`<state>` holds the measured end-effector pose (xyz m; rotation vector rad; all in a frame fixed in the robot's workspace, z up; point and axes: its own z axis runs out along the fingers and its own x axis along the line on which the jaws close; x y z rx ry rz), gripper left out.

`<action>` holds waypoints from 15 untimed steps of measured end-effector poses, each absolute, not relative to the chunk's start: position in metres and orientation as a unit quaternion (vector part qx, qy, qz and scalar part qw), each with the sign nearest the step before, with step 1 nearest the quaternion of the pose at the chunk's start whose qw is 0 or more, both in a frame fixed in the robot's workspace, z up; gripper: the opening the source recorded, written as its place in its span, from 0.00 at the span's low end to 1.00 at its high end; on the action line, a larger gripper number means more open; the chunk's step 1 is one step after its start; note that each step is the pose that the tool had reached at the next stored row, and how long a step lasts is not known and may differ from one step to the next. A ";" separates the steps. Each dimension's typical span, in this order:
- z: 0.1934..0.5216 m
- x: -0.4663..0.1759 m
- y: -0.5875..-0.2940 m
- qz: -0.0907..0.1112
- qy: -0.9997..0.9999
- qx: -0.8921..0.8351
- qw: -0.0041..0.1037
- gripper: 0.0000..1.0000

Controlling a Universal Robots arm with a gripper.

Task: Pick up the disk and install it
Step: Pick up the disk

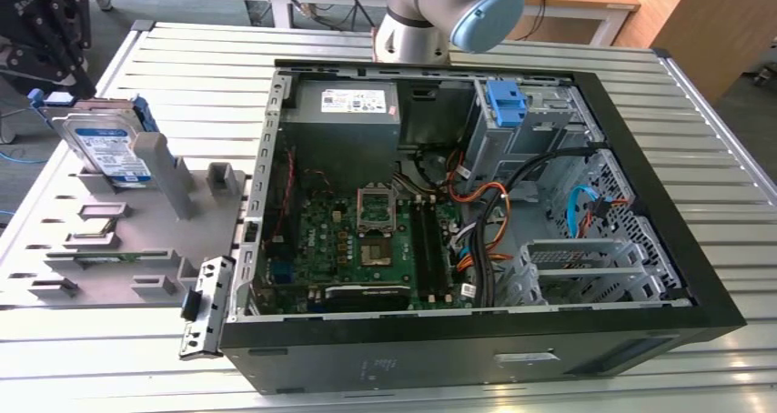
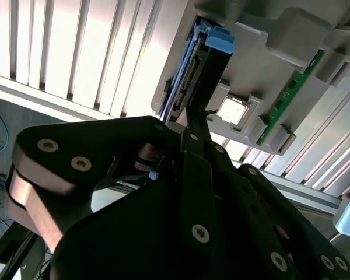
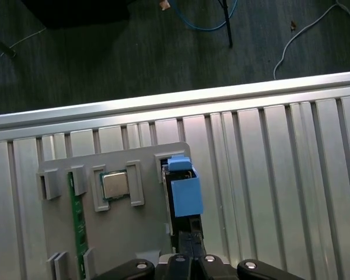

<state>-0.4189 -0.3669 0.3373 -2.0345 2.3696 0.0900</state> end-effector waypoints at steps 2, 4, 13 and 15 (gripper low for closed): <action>0.337 -0.420 -0.367 0.029 0.762 -0.647 0.009 0.11; 0.336 -0.421 -0.367 0.029 0.763 -0.646 0.009 0.11; 0.335 -0.421 -0.368 0.029 0.761 -0.649 0.009 0.11; 0.335 -0.421 -0.370 0.030 0.760 -0.650 0.010 0.11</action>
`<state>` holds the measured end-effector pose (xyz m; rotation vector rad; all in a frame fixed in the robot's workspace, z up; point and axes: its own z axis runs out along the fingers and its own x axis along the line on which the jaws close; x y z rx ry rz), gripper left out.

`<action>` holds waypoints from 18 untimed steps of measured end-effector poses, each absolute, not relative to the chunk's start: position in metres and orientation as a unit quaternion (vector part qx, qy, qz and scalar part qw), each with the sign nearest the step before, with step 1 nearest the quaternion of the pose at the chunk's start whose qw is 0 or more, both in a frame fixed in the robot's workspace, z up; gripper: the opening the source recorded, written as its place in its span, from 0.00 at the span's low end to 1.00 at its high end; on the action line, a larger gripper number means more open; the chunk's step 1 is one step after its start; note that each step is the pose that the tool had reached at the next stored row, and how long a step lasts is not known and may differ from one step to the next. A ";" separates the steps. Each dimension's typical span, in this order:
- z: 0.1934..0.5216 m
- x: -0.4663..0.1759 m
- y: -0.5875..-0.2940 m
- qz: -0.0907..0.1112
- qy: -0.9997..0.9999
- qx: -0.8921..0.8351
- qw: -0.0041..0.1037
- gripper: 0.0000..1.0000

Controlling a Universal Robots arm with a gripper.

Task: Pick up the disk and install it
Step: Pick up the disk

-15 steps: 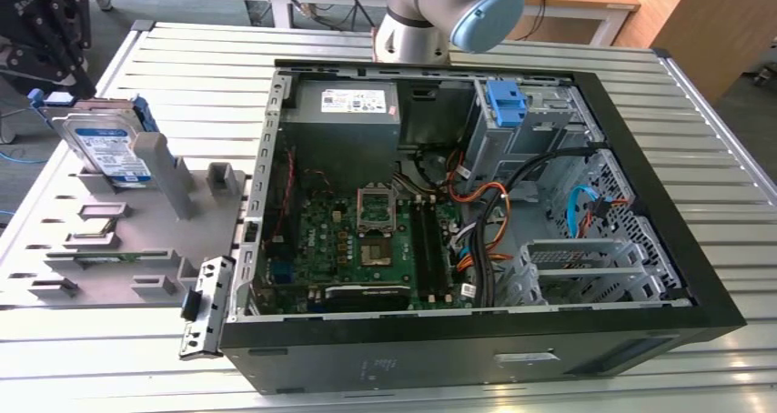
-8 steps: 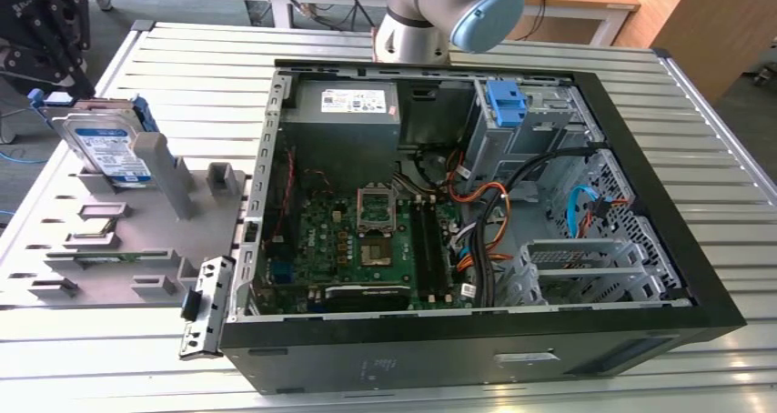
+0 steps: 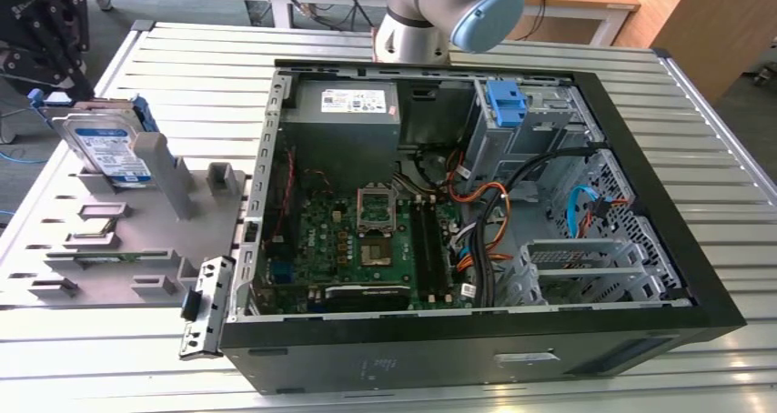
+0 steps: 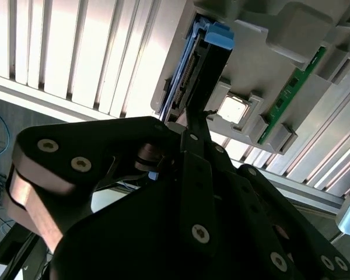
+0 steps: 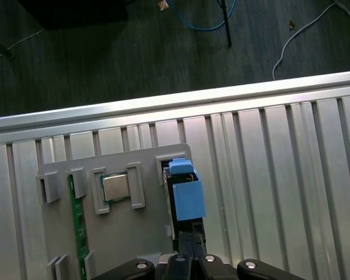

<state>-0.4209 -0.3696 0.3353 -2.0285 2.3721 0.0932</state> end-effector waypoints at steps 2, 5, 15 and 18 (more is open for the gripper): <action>0.335 -0.421 -0.370 0.030 0.759 -0.650 0.010 0.11; 0.335 -0.421 -0.370 0.031 0.758 -0.651 0.010 0.11; 0.335 -0.420 -0.371 0.034 0.756 -0.654 0.013 0.11; 0.335 -0.418 -0.371 0.034 0.756 -0.654 0.013 0.11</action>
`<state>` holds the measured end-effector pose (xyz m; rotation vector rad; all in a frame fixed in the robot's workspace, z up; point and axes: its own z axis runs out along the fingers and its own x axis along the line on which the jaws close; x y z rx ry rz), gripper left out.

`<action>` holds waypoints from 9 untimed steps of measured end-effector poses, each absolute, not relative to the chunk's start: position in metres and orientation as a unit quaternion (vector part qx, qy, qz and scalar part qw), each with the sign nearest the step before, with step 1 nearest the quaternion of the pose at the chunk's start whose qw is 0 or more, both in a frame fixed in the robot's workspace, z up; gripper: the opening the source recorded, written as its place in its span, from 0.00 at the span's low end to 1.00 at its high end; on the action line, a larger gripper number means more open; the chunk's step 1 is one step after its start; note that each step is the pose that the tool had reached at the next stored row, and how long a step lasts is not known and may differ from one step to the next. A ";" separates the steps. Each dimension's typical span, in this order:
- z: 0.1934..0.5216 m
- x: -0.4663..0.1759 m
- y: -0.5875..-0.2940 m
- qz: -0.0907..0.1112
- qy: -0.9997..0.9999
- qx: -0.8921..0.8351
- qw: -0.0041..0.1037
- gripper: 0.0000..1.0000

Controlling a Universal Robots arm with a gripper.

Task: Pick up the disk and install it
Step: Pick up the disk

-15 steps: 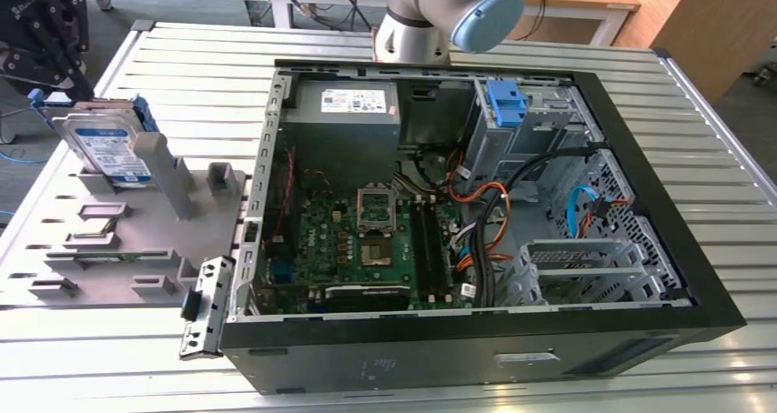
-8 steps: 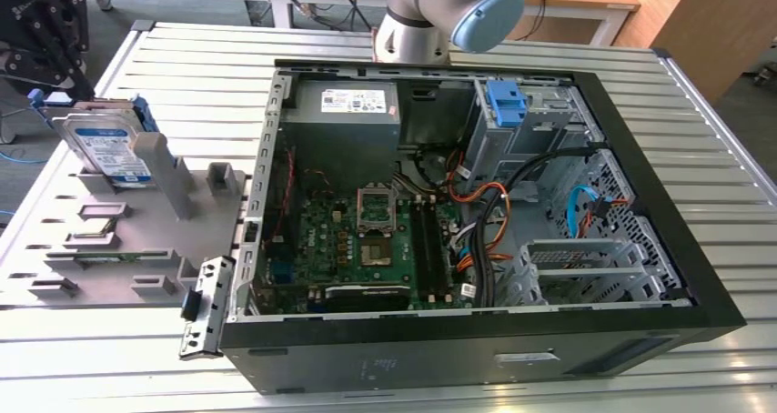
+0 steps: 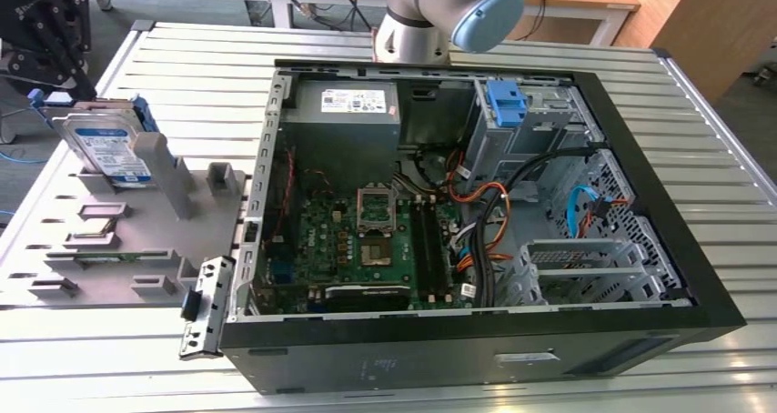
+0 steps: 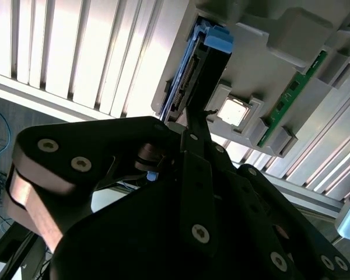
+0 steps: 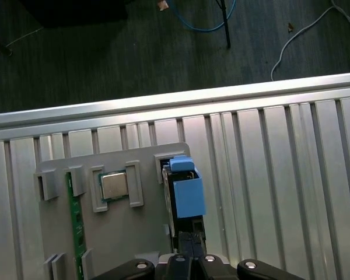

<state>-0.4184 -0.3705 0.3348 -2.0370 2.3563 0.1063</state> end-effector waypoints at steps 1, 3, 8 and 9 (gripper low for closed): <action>0.335 -0.418 -0.371 0.034 0.756 -0.654 0.012 0.11; 0.334 -0.418 -0.371 0.035 0.756 -0.654 0.013 0.11; 0.334 -0.418 -0.371 0.036 0.756 -0.653 0.014 0.11; 0.334 -0.418 -0.371 0.036 0.756 -0.653 0.013 0.11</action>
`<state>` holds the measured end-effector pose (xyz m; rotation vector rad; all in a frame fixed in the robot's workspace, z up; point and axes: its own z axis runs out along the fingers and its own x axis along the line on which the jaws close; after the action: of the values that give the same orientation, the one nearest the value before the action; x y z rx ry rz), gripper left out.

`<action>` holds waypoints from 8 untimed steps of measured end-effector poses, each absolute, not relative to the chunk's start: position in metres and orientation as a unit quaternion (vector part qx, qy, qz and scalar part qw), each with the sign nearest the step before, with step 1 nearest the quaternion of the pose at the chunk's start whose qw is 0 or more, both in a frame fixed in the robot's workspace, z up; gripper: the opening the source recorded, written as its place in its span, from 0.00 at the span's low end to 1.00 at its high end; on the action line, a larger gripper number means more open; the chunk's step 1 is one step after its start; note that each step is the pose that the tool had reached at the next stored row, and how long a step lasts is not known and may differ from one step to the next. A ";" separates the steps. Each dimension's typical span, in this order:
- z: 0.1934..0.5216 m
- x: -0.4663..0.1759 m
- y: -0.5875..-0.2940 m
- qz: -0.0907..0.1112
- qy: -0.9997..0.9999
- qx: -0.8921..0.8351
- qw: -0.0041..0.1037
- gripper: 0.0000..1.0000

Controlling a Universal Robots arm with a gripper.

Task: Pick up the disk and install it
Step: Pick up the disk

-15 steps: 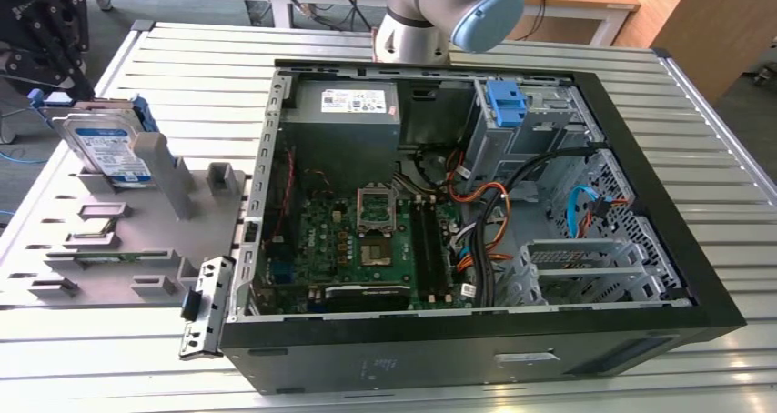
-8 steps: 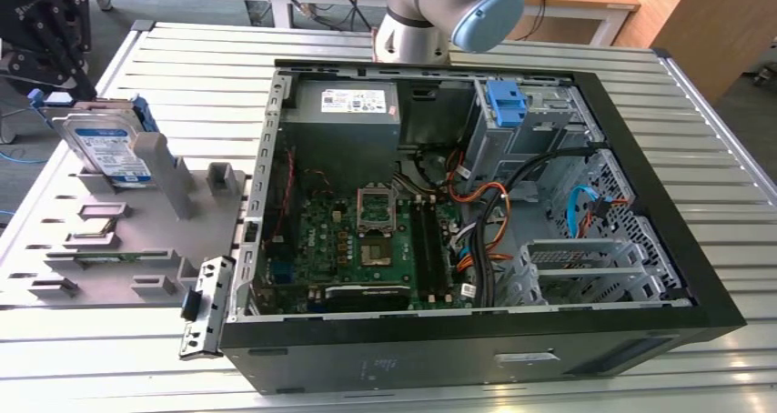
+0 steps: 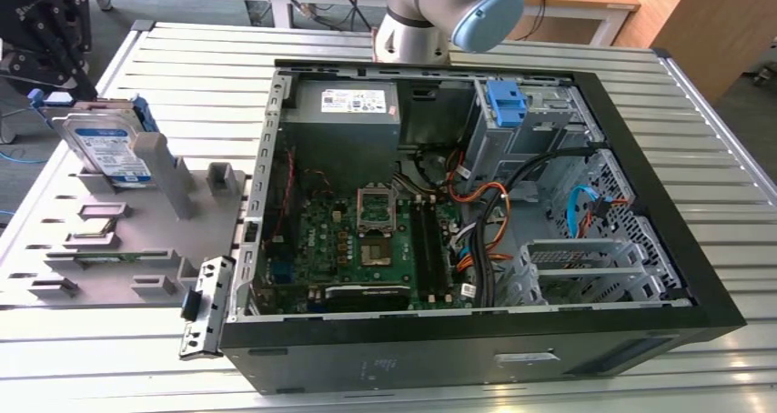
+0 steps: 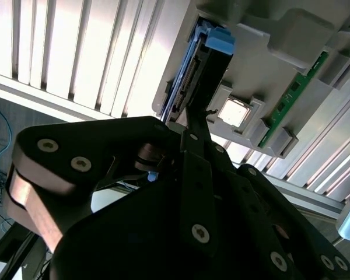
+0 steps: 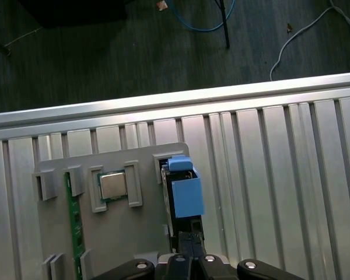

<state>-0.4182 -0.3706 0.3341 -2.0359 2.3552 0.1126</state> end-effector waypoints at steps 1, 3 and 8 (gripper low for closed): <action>0.334 -0.418 -0.371 0.038 0.756 -0.653 0.011 0.11; 0.334 -0.418 -0.371 0.038 0.756 -0.653 0.011 0.11; 0.334 -0.418 -0.371 0.040 0.756 -0.653 0.011 0.11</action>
<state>-0.4181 -0.3706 0.3342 -2.0382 2.3586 0.1238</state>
